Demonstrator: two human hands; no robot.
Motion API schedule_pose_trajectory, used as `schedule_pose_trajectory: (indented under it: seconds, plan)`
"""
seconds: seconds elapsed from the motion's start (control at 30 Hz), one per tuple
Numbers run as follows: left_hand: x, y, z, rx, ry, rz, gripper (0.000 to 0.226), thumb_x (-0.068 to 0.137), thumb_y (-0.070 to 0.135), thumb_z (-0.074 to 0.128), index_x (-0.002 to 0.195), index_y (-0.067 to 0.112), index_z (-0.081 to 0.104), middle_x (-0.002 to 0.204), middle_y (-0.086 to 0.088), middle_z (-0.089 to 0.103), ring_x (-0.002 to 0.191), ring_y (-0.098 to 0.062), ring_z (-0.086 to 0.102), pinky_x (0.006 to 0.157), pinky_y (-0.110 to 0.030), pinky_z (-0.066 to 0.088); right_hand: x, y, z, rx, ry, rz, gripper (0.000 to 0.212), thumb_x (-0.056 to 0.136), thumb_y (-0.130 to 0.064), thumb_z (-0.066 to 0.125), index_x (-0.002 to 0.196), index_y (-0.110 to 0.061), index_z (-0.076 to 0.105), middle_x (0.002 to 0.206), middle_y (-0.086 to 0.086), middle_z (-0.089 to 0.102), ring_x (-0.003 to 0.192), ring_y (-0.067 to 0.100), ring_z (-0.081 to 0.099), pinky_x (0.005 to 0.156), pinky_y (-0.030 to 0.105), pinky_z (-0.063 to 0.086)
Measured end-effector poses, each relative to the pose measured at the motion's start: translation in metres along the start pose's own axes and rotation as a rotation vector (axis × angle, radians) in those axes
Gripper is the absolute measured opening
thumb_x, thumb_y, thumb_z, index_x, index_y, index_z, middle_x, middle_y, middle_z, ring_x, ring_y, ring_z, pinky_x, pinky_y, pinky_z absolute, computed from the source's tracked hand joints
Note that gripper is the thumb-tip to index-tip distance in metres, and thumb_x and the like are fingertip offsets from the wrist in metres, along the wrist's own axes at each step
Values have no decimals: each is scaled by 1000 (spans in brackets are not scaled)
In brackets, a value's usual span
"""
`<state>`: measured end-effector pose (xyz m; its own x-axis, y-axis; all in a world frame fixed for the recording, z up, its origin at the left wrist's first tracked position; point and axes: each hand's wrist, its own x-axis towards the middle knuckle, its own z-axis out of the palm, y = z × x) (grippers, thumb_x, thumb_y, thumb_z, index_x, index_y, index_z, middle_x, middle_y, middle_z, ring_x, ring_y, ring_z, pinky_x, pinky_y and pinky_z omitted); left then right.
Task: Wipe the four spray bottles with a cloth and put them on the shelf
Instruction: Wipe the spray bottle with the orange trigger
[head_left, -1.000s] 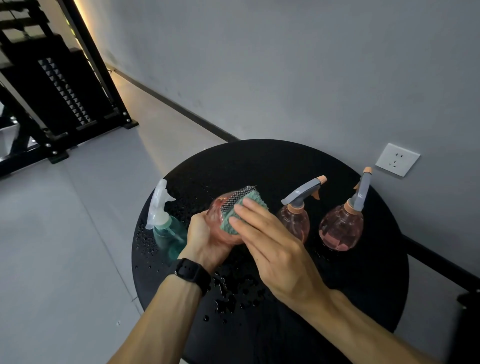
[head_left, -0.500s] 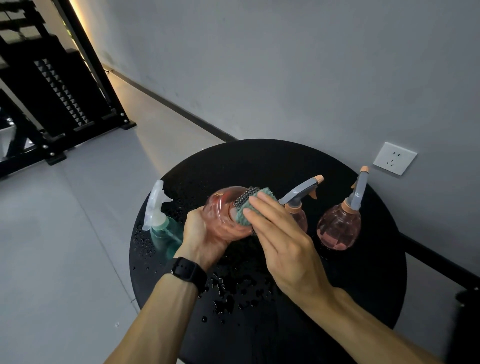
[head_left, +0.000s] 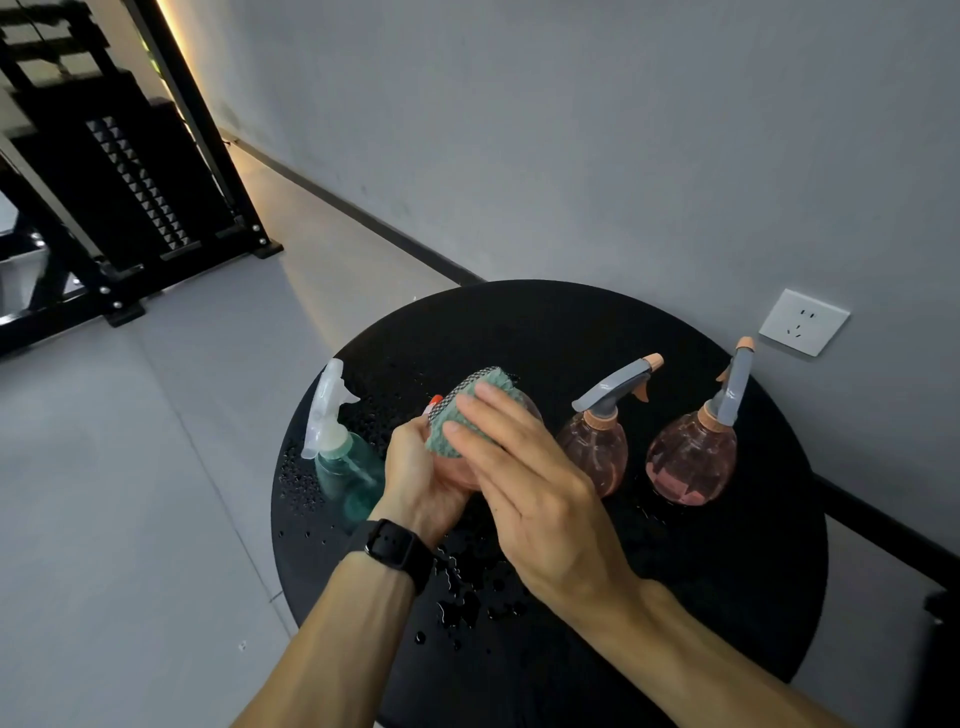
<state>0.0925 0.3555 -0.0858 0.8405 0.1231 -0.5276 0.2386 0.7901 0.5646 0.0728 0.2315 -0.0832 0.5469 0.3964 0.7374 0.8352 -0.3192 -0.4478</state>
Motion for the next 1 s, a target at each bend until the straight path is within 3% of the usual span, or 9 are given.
schedule_pose_trajectory:
  seconds: [0.1, 0.33, 0.57, 0.67, 0.8, 0.9, 1.0]
  plan:
    - [0, 1, -2, 13, -9, 24, 44, 105, 18, 27, 91, -3, 64, 72, -14, 70, 57, -22, 70, 46, -22, 54, -5, 2, -3, -3, -31, -14, 39, 86, 16, 61, 123, 4, 62, 136, 14, 55, 137, 23, 42, 109, 38, 41]
    - [0, -2, 7, 36, -39, 13, 52, 104, 15, 23, 79, -8, 62, 63, -18, 68, 49, -24, 69, 40, -24, 52, -12, 13, -14, -30, -49, -57, 32, 90, 10, 58, 121, 4, 62, 134, 16, 56, 136, 25, 44, 107, 40, 44]
    - [10, 1, 0, 70, -3, 53, 43, 104, 25, 31, 119, -1, 63, 106, -22, 71, 85, -31, 72, 66, -36, 61, -18, 23, -21, -63, -20, -65, 33, 87, 15, 60, 118, 6, 63, 131, 17, 57, 134, 26, 46, 107, 37, 43]
    - [7, 4, 3, 80, -5, 80, 49, 103, 35, 39, 136, 1, 54, 125, -27, 65, 112, -40, 65, 83, -47, 58, -21, 30, -24, -128, 39, 24, 36, 84, 16, 63, 118, 5, 64, 131, 15, 58, 133, 25, 47, 108, 37, 42]
    - [8, 4, 2, 144, -17, 116, 51, 103, 33, 35, 131, -3, 57, 120, -26, 68, 107, -38, 68, 90, -49, 56, -22, 34, -25, -144, 58, 89, 38, 83, 14, 66, 119, 4, 64, 131, 15, 58, 130, 25, 50, 108, 37, 42]
    - [8, 6, -1, 208, 32, 125, 55, 103, 38, 33, 121, -6, 61, 118, -28, 68, 108, -39, 67, 96, -51, 52, -20, 39, -28, -125, 83, 144, 30, 92, 6, 57, 121, 4, 63, 131, 15, 59, 129, 24, 50, 105, 41, 45]
    - [10, 6, -4, 267, 105, 155, 47, 102, 39, 42, 118, -1, 60, 112, -22, 69, 103, -36, 68, 99, -54, 50, -15, 43, -34, -117, 161, 186, 29, 92, 3, 56, 120, 4, 64, 128, 14, 60, 126, 24, 54, 103, 42, 47]
